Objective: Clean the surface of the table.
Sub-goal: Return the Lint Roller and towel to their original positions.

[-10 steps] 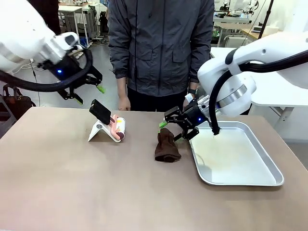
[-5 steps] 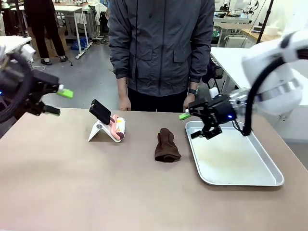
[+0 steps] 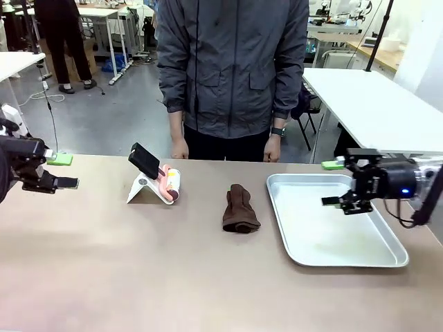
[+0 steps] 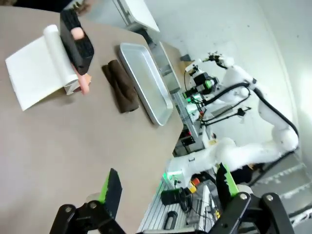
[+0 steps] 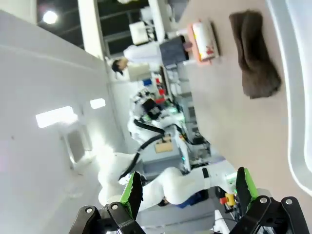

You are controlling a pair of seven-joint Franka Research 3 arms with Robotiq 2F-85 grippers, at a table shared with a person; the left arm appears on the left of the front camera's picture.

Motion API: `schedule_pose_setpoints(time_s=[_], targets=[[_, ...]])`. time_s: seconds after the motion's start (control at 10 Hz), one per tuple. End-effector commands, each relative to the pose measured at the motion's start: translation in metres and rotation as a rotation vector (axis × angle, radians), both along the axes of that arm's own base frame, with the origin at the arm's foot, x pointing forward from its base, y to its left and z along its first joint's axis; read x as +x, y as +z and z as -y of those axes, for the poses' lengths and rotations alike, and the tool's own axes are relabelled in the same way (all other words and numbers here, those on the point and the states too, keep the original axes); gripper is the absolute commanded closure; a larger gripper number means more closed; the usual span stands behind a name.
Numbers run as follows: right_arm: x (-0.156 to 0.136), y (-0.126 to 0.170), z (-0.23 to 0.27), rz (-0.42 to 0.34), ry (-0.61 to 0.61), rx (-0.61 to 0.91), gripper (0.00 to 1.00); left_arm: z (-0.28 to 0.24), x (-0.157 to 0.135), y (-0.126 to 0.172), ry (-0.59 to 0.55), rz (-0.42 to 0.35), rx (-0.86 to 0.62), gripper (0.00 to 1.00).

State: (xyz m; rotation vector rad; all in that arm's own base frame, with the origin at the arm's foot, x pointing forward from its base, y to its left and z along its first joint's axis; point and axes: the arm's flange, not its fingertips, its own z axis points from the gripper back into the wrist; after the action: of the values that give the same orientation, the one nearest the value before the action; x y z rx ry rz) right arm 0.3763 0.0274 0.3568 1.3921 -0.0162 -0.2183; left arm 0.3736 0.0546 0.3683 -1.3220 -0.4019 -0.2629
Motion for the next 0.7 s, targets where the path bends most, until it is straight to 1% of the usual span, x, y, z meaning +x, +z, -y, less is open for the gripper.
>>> schedule_pose_setpoints(time_s=[0.0,0.1,0.2,0.3,0.4,0.6], targets=[[-0.006,-0.018,0.02,0.045,-0.073,0.083,0.0,-0.018,0.043,-0.011,-0.028,0.015,-0.057,0.0],[-0.004,-0.023,0.026,0.051,-0.113,0.1,0.0,-0.022,0.051,-0.016,-0.046,0.037,-0.122,0.0],[0.0,-0.028,0.028,0.047,-0.167,0.081,0.0,-0.025,0.057,-0.018,-0.031,0.006,-0.145,0.0],[0.001,-0.015,0.036,0.004,-0.084,0.059,0.0,-0.026,0.062,-0.018,-0.046,-0.02,-0.164,0.0],[0.001,-0.015,0.036,0.004,-0.084,0.059,0.0,-0.021,0.048,-0.022,-0.037,-0.001,-0.095,0.0],[0.001,-0.015,0.036,0.004,-0.084,0.059,0.0,-0.021,0.048,-0.022,-0.037,-0.001,-0.095,0.0]])
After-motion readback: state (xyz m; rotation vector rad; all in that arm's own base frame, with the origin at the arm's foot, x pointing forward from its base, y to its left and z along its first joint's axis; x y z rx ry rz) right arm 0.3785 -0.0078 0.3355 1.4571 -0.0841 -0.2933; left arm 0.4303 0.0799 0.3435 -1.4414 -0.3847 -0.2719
